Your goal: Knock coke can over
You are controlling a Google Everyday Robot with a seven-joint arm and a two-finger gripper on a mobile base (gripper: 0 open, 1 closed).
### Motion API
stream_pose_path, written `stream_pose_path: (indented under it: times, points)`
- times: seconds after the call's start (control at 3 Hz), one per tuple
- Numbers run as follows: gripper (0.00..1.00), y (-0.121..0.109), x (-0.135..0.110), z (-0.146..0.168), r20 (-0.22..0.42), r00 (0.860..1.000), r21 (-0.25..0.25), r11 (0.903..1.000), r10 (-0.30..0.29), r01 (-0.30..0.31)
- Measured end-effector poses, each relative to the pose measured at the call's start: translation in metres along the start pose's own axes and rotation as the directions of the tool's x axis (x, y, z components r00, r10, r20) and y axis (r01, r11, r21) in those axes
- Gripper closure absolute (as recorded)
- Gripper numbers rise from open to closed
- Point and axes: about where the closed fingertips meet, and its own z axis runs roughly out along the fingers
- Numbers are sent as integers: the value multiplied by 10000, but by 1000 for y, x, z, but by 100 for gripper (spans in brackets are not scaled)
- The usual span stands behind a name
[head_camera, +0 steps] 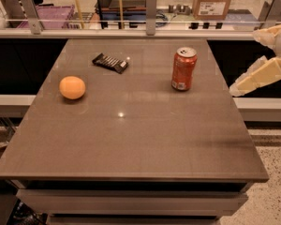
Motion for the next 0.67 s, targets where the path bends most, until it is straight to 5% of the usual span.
stream_pose_path:
  times: [0.33, 0.67]
  points:
    - [0, -3, -12, 27, 728, 9972, 249, 9996, -180, 163]
    - [0, -3, -12, 28, 783, 9968, 235, 9996, -152, 134]
